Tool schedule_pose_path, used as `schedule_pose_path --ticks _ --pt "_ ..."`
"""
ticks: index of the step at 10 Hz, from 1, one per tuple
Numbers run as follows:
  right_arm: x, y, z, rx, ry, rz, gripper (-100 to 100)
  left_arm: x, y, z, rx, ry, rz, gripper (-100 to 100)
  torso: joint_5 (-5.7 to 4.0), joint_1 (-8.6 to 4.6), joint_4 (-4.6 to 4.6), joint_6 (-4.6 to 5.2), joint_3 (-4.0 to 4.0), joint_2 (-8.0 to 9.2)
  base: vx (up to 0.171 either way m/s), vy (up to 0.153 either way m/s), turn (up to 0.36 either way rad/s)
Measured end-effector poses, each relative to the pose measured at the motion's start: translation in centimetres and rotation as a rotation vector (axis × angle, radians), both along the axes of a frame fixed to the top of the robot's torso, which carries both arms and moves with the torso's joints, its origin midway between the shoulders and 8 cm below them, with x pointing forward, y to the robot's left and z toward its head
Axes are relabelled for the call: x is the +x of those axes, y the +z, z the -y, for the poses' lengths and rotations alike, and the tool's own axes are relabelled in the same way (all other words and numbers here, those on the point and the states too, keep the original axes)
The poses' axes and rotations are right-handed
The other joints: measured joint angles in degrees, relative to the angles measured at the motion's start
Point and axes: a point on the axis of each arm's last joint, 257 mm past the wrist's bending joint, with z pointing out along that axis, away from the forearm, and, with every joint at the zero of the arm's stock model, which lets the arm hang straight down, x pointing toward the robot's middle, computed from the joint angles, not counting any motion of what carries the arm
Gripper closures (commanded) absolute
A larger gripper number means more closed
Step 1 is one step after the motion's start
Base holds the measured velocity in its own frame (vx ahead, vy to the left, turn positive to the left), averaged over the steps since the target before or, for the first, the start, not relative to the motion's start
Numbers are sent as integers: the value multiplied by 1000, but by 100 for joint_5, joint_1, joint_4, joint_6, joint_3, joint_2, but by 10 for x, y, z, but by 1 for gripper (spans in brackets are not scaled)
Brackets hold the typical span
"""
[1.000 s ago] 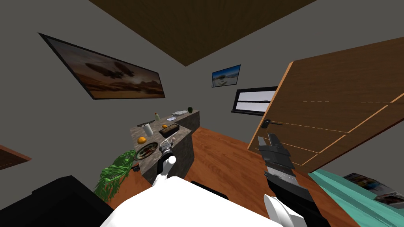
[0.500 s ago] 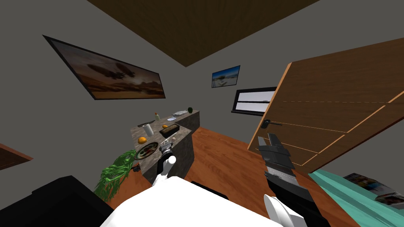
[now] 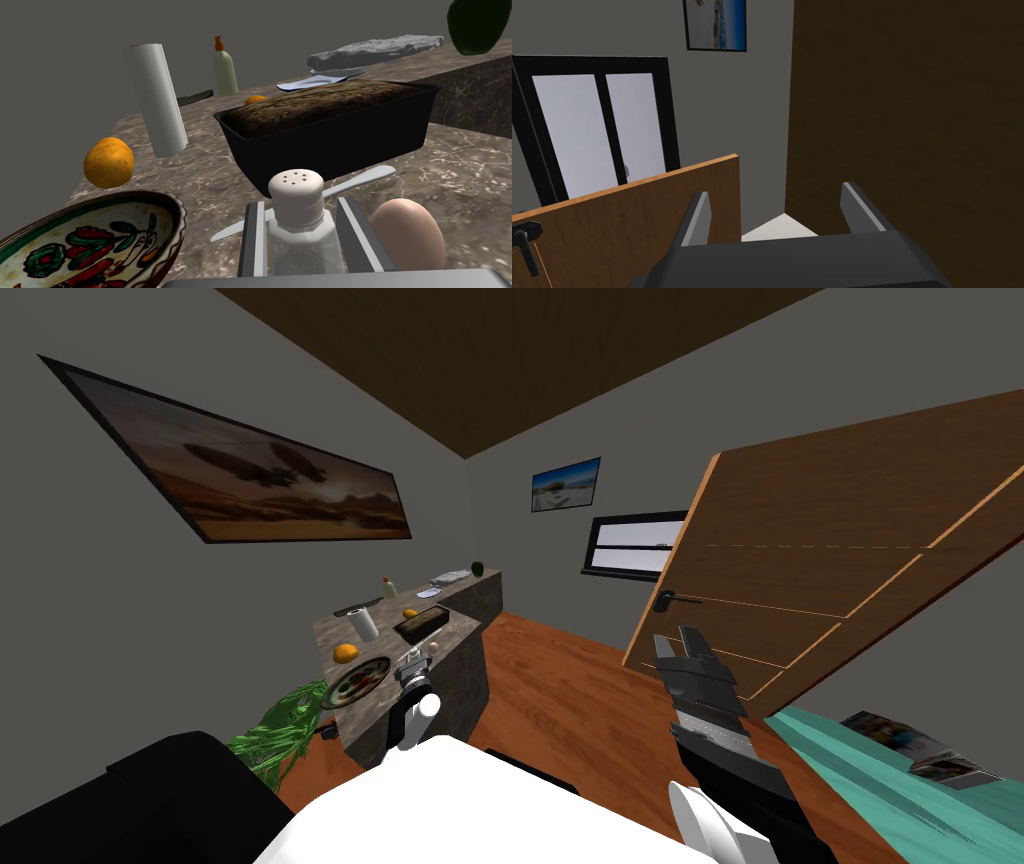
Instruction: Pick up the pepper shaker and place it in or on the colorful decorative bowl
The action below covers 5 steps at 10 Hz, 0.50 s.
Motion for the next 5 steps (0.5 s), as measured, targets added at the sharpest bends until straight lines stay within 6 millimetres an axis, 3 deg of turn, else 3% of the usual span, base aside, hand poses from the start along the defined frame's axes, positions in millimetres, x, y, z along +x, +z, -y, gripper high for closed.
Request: schedule_pose_path --ticks 5 --pt "0 0 0 0 0 0 0 -48 -2 -2 -2 40 0 100 14 6 -9 -3 -4 1 42 5 -82"
